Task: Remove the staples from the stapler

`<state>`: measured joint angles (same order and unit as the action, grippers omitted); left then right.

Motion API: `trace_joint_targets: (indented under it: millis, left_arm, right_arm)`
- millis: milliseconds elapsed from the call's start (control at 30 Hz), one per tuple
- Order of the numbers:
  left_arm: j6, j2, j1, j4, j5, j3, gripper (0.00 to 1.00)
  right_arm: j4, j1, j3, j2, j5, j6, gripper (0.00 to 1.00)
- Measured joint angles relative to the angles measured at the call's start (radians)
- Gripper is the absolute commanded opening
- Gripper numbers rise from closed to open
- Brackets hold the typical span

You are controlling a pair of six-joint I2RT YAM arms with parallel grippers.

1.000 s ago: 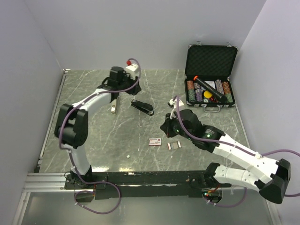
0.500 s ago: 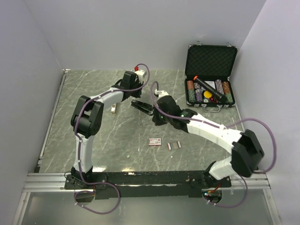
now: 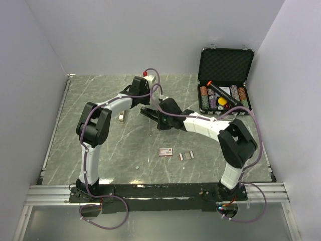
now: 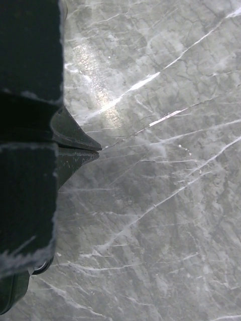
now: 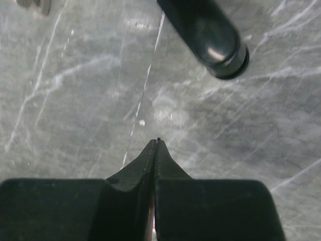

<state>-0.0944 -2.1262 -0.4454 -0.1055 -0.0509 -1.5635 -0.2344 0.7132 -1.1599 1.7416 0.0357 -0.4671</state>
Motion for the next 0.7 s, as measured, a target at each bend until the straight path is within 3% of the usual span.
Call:
trace_joint_targets:
  millis: [367,700]
  left_arm:
    - [0.001,-0.058,-0.001,-0.052,-0.003,-0.002,0.01]
    - [-0.016,-0.054,-0.001,-0.064,-0.005,0.007,0.01]
  right_arm:
    - [0.006,-0.04,-0.131,0.087,-0.004,-0.031,0.0]
    - [-0.014,-0.062,-0.138,0.137,-0.042,-0.057,0.0]
